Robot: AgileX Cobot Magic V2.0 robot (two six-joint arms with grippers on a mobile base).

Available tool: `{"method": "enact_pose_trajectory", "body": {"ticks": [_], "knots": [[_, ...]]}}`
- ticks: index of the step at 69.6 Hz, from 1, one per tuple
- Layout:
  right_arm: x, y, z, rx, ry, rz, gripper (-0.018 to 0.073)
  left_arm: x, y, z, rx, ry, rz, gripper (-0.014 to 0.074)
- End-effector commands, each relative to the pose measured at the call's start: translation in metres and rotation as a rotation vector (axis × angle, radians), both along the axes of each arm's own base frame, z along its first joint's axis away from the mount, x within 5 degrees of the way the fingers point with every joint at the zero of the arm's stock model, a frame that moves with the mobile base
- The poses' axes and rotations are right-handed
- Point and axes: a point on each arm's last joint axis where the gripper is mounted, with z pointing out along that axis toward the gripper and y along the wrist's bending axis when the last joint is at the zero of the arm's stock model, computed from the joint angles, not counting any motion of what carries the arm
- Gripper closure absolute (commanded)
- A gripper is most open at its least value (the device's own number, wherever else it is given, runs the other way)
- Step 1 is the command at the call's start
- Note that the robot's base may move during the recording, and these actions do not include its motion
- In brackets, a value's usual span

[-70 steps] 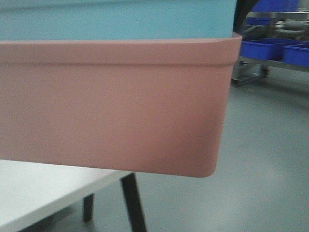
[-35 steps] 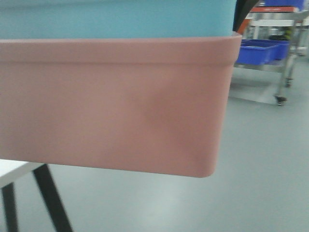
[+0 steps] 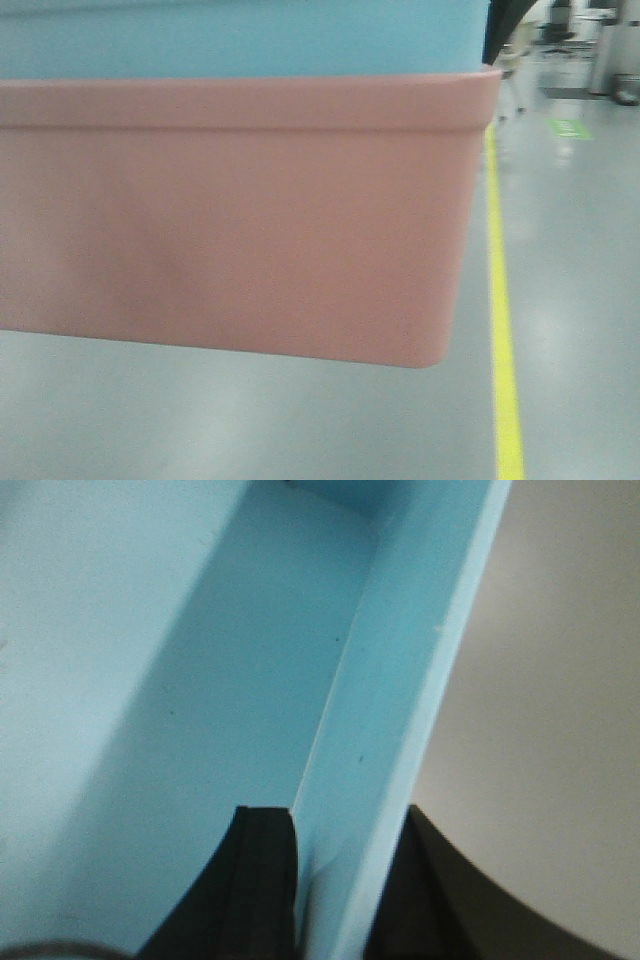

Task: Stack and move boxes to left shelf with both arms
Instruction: 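Hold the stacked bins with both grippers while the base turns away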

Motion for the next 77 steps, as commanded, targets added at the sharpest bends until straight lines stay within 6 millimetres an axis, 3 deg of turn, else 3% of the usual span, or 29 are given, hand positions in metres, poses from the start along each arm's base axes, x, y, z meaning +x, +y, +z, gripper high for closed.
{"method": "enact_pose_trajectory", "body": {"ticks": [1, 77], "knots": [[0.0031, 0.0242, 0.0328, 0.266, -0.196, 0.155, 0.0501, -0.0153, -0.0305, 0.04, -0.308, -0.149, -0.148, 0.0608], [0.0031, 0.0242, 0.0328, 0.266, -0.196, 0.155, 0.0501, -0.0154, -0.0306, 0.04, -0.309, -0.148, -0.148, 0.0608]]}}
